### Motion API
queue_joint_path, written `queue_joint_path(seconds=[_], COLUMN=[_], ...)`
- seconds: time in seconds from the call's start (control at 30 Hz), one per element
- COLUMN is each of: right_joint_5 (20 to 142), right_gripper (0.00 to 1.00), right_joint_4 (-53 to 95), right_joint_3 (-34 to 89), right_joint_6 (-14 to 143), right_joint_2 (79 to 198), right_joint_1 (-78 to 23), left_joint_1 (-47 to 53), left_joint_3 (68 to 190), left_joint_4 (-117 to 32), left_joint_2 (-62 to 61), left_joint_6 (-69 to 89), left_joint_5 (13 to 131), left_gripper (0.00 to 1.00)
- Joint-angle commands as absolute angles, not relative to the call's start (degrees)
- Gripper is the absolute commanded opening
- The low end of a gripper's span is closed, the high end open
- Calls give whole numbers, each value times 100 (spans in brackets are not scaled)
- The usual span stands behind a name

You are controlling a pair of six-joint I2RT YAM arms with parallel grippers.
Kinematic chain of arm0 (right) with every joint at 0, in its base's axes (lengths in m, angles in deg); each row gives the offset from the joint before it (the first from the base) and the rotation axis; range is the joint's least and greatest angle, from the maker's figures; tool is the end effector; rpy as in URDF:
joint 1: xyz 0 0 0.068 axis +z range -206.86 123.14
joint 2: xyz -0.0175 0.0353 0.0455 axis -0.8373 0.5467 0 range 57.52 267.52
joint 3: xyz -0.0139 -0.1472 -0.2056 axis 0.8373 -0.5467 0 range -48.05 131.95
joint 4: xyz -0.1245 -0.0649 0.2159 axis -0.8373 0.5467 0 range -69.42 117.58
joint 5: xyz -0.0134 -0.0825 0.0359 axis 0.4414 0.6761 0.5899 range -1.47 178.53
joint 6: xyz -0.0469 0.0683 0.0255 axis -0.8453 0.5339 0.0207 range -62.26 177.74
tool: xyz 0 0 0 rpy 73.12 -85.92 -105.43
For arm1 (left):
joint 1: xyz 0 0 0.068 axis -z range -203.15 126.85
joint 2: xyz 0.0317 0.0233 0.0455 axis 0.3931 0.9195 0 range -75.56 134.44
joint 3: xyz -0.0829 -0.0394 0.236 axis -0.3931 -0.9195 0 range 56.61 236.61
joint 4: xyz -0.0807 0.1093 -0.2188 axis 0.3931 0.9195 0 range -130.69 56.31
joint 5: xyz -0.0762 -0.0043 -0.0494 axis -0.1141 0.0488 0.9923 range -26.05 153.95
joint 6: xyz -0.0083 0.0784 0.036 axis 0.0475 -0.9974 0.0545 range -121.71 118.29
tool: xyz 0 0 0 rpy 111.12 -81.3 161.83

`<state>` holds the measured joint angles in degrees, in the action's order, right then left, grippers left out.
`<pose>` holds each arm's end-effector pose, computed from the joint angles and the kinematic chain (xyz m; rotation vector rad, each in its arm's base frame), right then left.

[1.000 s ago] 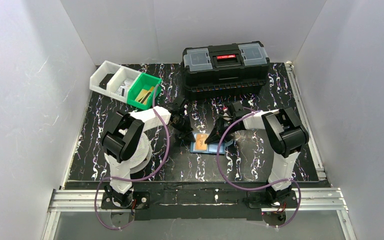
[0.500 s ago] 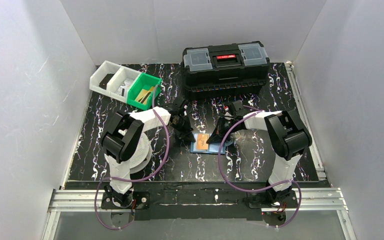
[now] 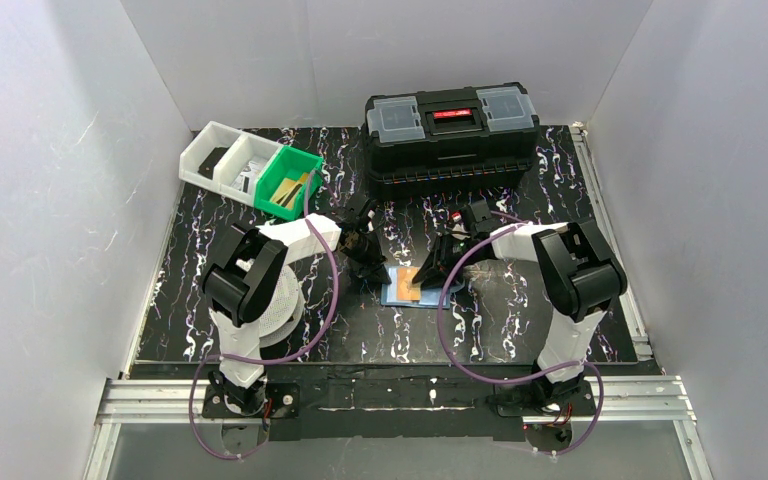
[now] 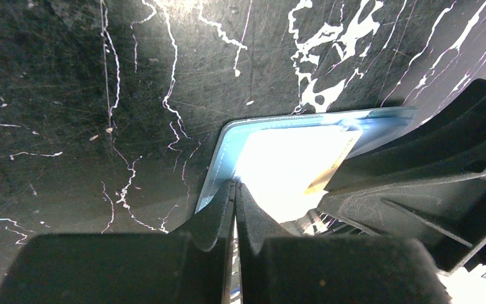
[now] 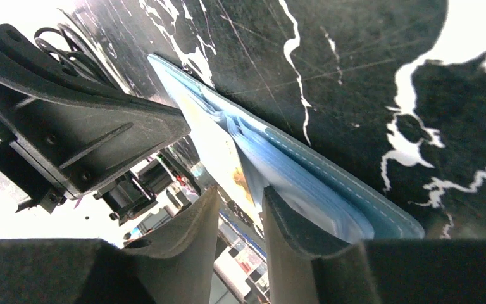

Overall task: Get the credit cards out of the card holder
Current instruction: Remove the credit card from the card holder.

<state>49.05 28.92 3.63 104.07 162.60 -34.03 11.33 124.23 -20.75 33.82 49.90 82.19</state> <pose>0.2928 0.1761 0.0739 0.3296 2.8543 1.2541 0.3079 -0.2407 0.0986 -0.3137 2.8635 -0.8328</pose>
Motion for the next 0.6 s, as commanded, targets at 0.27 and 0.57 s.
queue_joint_path(seconds=[0.27,0.57], right_joint_5=[4806,5371], right_gripper=[34,1], right_joint_4=[2826,3236], right_joint_3=[466,480], right_joint_6=[10502,10230], right_joint_2=[16769,16344], right_joint_1=[-3427,-3464], left_joint_1=[1336,1337], left_joint_3=[12122,12063], left_joint_4=[-1386,-1357], left_joint_2=[3894,3847], left_joint_6=[4795,4812], left_joint_5=[7714,7631], left_gripper=[0,0])
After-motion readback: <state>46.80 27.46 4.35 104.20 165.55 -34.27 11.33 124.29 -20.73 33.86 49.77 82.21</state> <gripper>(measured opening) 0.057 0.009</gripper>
